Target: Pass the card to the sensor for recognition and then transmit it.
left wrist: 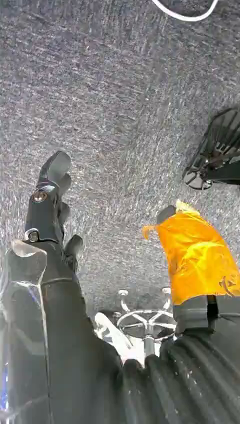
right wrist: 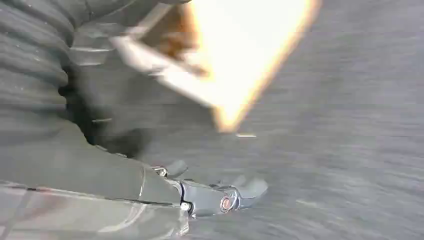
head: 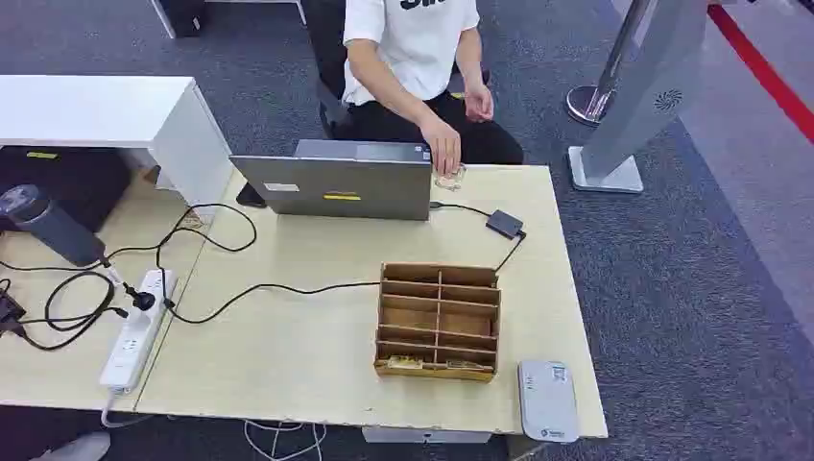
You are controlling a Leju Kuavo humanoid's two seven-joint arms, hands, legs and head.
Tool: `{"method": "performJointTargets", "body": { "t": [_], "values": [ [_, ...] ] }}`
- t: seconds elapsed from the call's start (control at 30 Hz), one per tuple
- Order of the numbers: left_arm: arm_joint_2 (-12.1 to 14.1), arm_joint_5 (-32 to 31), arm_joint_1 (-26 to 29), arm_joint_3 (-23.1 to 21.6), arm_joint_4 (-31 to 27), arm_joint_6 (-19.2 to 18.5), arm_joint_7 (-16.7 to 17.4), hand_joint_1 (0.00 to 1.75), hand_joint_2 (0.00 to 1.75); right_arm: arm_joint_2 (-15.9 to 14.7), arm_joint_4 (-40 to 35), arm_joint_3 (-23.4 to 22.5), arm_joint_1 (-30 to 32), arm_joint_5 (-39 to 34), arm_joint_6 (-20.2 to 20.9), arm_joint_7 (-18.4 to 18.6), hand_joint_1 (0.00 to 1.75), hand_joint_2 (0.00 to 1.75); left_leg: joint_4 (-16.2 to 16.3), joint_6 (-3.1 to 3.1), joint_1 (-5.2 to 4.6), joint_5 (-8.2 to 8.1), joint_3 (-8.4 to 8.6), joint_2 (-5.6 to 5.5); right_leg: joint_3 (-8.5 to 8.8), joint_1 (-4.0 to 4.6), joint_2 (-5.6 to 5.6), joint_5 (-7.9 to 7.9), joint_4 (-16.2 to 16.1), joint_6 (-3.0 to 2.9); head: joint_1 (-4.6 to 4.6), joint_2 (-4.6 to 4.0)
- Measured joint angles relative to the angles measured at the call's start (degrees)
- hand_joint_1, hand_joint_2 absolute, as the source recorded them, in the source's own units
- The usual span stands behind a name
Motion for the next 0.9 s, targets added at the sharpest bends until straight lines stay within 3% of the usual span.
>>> {"method": "performJointTargets", "body": {
  "t": [0.13,0.3,0.43,0.5,0.53,0.63,0.77,0.9],
  "values": [
    [0.0,-0.4,0.0,0.9,0.0,0.7,0.0,0.00,1.75,-1.2,-2.9,-4.2,-1.6,-1.8,2.4,-6.8,0.00,1.75,0.0,0.00,-0.01,0.00,0.01,0.03,0.00,0.00,0.02,0.01,0.0,0.01,0.00,0.00],
    [-0.1,-3.4,0.0,1.2,0.0,1.3,-2.2,0.00,1.75,-0.5,-9.8,-9.4,-2.8,-3.3,4.0,-5.5,0.00,1.75,0.0,0.01,-0.03,0.01,0.04,-0.02,0.06,-0.01,-0.05,0.00,0.0,0.01,0.00,0.00],
    [-0.2,-3.5,-0.1,2.0,0.0,2.0,-2.4,0.00,1.75,5.8,-27.5,-11.3,-3.5,0.0,3.4,-0.7,0.00,1.75,0.0,0.00,-0.01,0.01,0.10,0.13,0.04,-0.01,0.16,0.01,0.1,0.00,0.02,0.00],
    [-0.3,-2.6,-0.2,2.9,0.0,2.0,-2.2,0.00,1.75,9.3,-35.4,-10.9,-4.8,2.1,4.1,0.3,0.00,1.75,0.0,0.01,-0.02,0.01,0.10,0.24,0.05,-0.02,0.21,0.02,0.1,-0.01,0.04,0.00],
    [-0.4,-1.8,-0.2,3.7,0.0,2.1,-1.8,0.00,1.75,11.2,-41.0,-9.6,-5.3,6.5,2.7,-0.7,0.00,1.75,0.0,0.01,-0.04,0.01,0.14,0.27,0.05,-0.03,0.22,0.02,0.1,-0.01,-0.07,0.00],
    [-1.1,-1.1,-0.2,5.7,0.0,2.6,-0.8,0.00,1.75,15.0,-56.3,-1.0,-5.5,20.7,-5.3,-7.1,0.00,1.75,0.0,0.02,-0.15,0.08,0.19,0.27,-0.01,-0.12,0.21,0.02,0.2,0.00,-0.07,0.00],
    [-1.9,-1.7,0.0,7.3,0.0,0.3,-0.6,0.00,1.75,17.7,-76.7,13.4,-0.5,31.5,-20.4,-17.7,0.00,1.75,0.0,0.01,-0.11,0.10,0.17,0.07,0.08,-0.09,0.04,-0.01,0.1,0.01,-0.02,0.00],
    [-2.2,-3.1,0.1,8.1,0.0,-1.6,-0.6,0.00,1.75,17.0,-90.7,30.3,7.2,50.2,-41.3,-19.8,0.00,1.75,0.0,0.03,-0.10,0.03,0.15,0.12,0.05,-0.08,0.10,-0.06,0.1,0.01,-0.07,0.00]
  ]
}}
